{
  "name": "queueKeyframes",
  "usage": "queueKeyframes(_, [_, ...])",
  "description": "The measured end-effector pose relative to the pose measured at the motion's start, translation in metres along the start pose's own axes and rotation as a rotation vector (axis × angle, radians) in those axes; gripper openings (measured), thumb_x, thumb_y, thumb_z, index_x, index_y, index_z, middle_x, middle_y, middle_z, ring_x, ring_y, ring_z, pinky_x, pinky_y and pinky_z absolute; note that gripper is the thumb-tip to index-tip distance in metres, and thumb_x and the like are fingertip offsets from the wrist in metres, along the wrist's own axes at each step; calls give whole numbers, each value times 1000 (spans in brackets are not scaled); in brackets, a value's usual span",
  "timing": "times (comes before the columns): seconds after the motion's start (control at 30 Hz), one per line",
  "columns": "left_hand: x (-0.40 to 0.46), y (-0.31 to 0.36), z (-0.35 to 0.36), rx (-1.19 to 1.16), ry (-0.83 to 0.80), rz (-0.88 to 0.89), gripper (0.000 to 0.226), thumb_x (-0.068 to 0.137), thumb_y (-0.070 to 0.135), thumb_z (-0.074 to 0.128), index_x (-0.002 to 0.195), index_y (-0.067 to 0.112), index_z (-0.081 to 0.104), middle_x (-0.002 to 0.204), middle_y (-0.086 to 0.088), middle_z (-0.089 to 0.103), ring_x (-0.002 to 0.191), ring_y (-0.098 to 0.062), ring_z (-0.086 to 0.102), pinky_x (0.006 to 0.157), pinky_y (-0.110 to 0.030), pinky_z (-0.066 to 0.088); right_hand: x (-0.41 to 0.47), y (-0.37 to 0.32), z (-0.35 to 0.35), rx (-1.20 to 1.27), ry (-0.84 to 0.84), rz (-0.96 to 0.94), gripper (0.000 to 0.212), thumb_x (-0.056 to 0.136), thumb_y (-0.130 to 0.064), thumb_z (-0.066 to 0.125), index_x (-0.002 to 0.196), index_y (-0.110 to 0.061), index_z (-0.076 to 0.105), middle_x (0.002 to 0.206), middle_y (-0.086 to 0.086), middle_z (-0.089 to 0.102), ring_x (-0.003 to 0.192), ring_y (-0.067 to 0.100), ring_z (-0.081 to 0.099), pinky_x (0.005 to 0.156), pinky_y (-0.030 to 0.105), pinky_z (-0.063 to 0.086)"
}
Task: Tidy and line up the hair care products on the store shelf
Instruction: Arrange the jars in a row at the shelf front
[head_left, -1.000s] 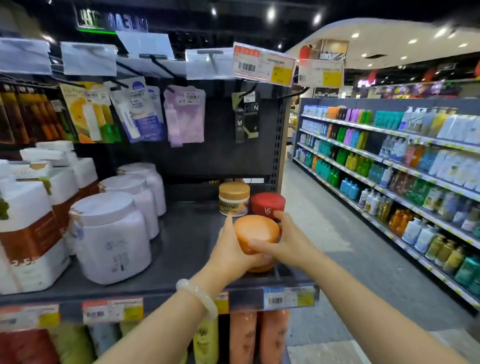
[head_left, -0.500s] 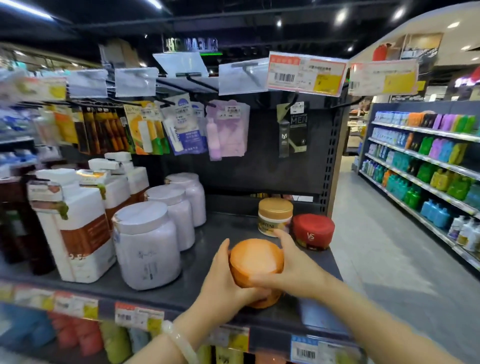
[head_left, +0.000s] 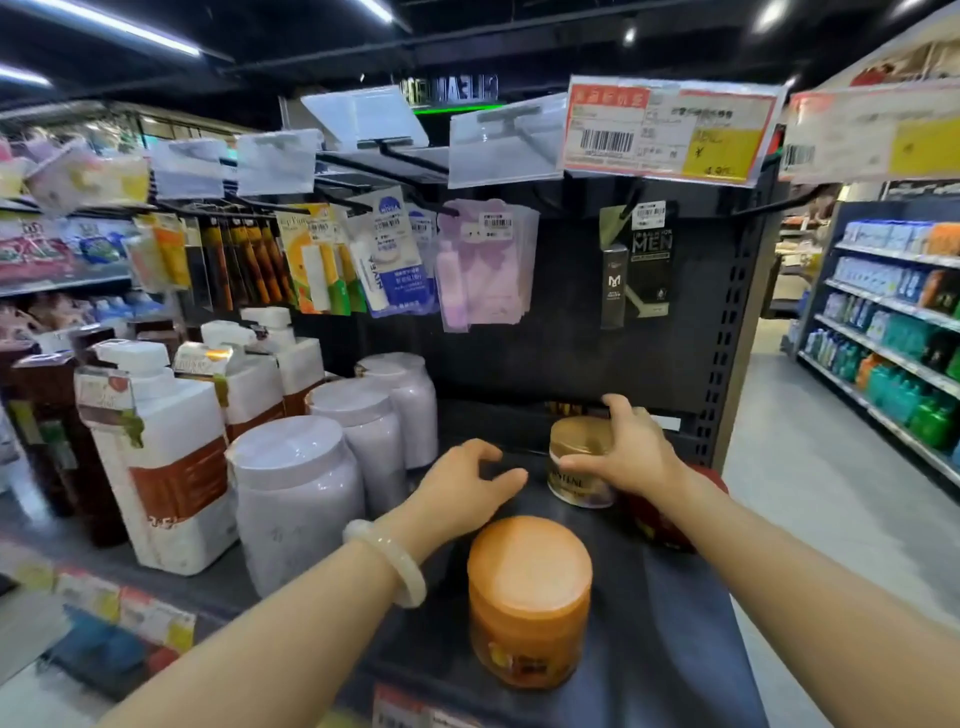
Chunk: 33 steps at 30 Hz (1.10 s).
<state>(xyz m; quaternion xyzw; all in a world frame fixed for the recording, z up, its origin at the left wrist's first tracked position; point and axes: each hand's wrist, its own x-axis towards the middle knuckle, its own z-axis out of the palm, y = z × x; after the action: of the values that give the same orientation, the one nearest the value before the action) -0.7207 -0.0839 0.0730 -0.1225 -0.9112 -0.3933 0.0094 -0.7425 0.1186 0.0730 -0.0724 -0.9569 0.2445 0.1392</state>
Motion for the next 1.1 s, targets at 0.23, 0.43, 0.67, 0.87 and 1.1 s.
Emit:
queueKeyframes(0.23, [18, 3, 10, -5, -39, -36, 45, 87, 39, 60, 126, 20, 50, 128, -1, 56, 114, -15, 54, 97, -34, 48, 33, 10, 13, 64, -128, 127, 113, 57, -54, 79, 141, -13, 16, 138, 17, 43, 125, 33, 45, 102, 42, 42])
queueKeyframes(0.43, [6, -9, 4, -1, 1, -28, 55, 85, 36, 64, 133, 20, 42, 137, -2, 49, 124, -17, 48, 101, -33, 44, 24, -9, 19, 60, -102, 121, 105, 55, -49, 81, 134, -8, 24, 129, 15, 49, 117, 31, 51, 91, 37, 47])
queueKeyframes(0.67, [-8, -17, -14, 3, 47, -10, 92, 77, 35, 73, 146, 15, 15, 150, -7, 28, 136, -22, 33, 106, -31, 33, 0, -63, 27, 163, -239, 21, 110, 56, -47, 81, 139, -7, 21, 133, 14, 45, 118, 28, 48, 93, 35, 48])
queueKeyframes(0.87, [-30, -24, -38, -185, 146, 59, 131, 58, 35, 86, 146, 28, -11, 154, -5, 19, 139, -23, 28, 106, -33, 33, -38, -114, 5, 287, -273, -126, 117, 58, -38, 84, 146, -21, 9, 145, 11, 33, 129, 25, 39, 100, 33, 42])
queueKeyframes(1.1, [-75, -47, -19, -187, 287, 54, 117, 48, 41, 79, 140, 41, 7, 136, -1, 45, 124, -19, 47, 99, -39, 47, -93, -133, 5, 200, -443, -186, 111, 63, -37, 81, 147, -27, 9, 146, 4, 32, 128, 21, 40, 100, 30, 41])
